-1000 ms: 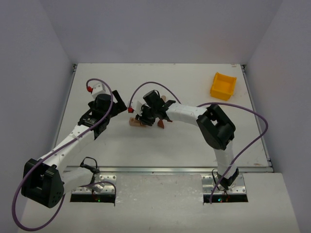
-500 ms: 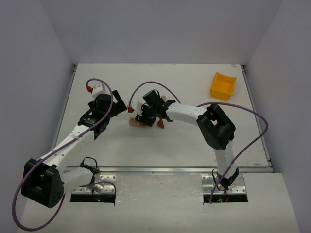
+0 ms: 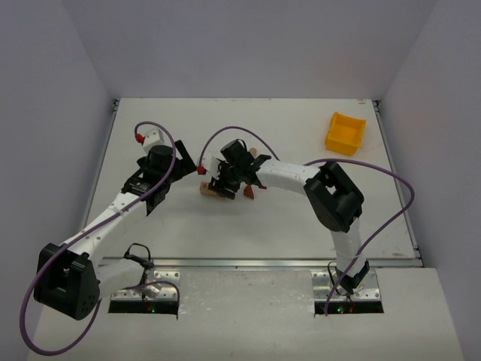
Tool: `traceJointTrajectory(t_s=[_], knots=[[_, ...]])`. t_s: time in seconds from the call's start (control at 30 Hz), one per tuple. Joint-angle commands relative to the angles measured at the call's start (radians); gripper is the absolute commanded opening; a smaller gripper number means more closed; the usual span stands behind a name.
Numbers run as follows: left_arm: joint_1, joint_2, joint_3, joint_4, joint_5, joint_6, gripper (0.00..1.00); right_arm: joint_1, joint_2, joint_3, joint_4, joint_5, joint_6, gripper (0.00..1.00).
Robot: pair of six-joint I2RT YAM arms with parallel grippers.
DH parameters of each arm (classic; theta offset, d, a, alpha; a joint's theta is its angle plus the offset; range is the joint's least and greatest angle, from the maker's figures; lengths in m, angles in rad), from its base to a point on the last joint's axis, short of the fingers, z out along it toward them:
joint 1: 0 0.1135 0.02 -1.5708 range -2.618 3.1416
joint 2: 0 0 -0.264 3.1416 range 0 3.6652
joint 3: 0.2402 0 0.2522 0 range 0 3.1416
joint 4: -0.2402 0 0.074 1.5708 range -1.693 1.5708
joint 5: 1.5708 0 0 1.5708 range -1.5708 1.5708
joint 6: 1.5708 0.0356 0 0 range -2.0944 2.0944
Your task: Build the wood block tower
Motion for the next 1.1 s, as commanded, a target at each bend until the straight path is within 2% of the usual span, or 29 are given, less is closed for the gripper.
traceJointTrajectory(t_s=[0.0, 0.33, 0.37, 0.4, 0.43, 0.57, 0.7, 0.77, 0.8, 0.83, 0.9, 0.93, 1.0, 1.07], knots=[[0.009, -0.004, 0.003, 0.043, 0.006, -0.005, 1.00, 0.005, -0.065, 0.014, 0.043, -0.023, -0.004, 0.64], [0.009, -0.001, 0.004, 0.041, 0.002, -0.007, 1.00, 0.005, -0.211, -0.099, 0.144, -0.004, 0.037, 0.71], [0.009, -0.001, 0.004, 0.038, -0.001, -0.008, 1.00, 0.005, -0.224, -0.118, 0.154, 0.019, 0.053, 0.75], [0.009, -0.001, 0.006, 0.037, -0.002, -0.009, 1.00, 0.004, -0.234, -0.131, 0.157, 0.044, 0.067, 0.92], [0.009, 0.000, 0.006, 0.036, -0.002, -0.009, 1.00, 0.004, -0.253, -0.152, 0.176, 0.086, 0.093, 0.98], [0.009, 0.002, 0.006, 0.035, -0.003, -0.012, 1.00, 0.004, -0.309, -0.258, 0.262, 0.222, 0.172, 0.99], [0.009, 0.008, 0.009, 0.031, -0.005, -0.014, 1.00, 0.002, -0.347, -0.329, 0.267, 0.244, 0.230, 0.98], [0.009, 0.011, 0.010, 0.029, -0.010, -0.015, 1.00, 0.002, -0.334, -0.328, 0.252, 0.244, 0.257, 0.86], [0.009, 0.012, 0.011, 0.029, -0.011, -0.015, 1.00, 0.002, -0.325, -0.324, 0.239, 0.250, 0.267, 0.76], [0.009, 0.014, 0.011, 0.028, -0.011, -0.015, 1.00, 0.002, -0.314, -0.317, 0.221, 0.259, 0.276, 0.64], [0.009, 0.023, 0.012, 0.026, -0.017, -0.017, 1.00, 0.002, -0.290, -0.299, 0.216, 0.281, 0.296, 0.27], [0.009, 0.028, 0.013, 0.025, -0.021, -0.018, 1.00, 0.002, -0.279, -0.292, 0.218, 0.283, 0.300, 0.14], [0.009, 0.043, 0.018, 0.020, -0.029, -0.021, 1.00, 0.002, -0.261, -0.273, 0.224, 0.268, 0.300, 0.06], [0.009, 0.065, 0.029, 0.010, -0.029, -0.027, 1.00, 0.003, -0.237, -0.250, 0.215, 0.238, 0.298, 0.05]])
